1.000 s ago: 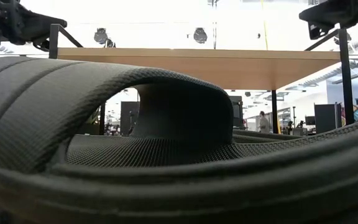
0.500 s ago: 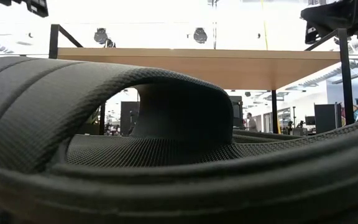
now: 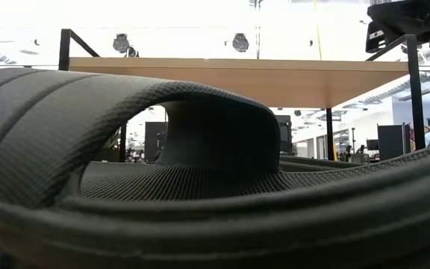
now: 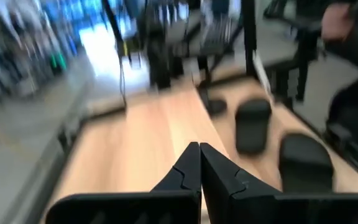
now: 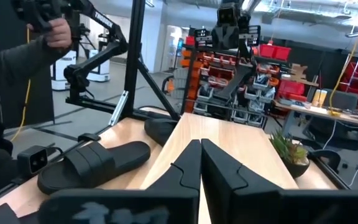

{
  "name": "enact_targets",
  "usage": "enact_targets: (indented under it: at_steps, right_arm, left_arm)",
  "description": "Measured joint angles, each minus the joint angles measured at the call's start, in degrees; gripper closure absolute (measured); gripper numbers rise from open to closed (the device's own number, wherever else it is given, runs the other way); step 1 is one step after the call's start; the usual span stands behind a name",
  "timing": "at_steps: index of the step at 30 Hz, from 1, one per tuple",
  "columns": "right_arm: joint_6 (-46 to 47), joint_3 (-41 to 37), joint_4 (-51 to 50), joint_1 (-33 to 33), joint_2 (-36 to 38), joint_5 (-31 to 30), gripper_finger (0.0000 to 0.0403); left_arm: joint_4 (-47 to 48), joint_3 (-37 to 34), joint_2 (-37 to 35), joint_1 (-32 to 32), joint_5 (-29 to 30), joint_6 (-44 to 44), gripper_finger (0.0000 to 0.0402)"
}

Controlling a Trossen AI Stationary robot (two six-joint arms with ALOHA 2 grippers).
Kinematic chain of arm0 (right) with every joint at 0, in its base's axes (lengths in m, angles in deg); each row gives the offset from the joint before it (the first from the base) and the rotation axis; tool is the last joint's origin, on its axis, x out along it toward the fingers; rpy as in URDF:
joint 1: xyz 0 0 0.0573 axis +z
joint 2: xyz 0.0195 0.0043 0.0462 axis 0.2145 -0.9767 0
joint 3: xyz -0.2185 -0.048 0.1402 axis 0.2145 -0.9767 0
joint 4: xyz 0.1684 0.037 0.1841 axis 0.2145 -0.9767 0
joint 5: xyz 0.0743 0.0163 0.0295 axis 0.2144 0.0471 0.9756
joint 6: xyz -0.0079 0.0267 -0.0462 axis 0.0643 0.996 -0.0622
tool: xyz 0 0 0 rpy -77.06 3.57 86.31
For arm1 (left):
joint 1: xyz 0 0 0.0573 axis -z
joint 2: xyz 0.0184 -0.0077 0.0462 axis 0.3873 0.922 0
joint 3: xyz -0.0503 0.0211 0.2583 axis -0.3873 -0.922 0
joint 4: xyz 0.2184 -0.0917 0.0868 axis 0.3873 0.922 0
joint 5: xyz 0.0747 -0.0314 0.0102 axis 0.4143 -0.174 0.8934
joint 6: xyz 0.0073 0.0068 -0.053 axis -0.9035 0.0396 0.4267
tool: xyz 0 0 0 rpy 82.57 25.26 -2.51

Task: Pick and place slides into the shelf
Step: Put the black slipper on the shelf

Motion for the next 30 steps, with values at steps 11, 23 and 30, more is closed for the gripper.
enact_targets:
  at_steps: [11,23,30]
  right_arm:
    - [-0.9,0.0,0.0,0.0,0.0,0.0,0.0401]
    - [-2.6,0.0,-0.1,0.0,0.0,6.0,0.0401]
    - [-2.8,0.0,-1.1,0.0,0.0,6.0,0.0401]
  left_arm:
    - [24.3,8.8,10.6,0.0,-3.0,27.6,0.0307]
    - [26.6,-2.8,11.2,0.0,-15.6,48.0,0.0111]
    - [14.3,-11.6,11.3,1.2,-23.2,51.5,0.0054]
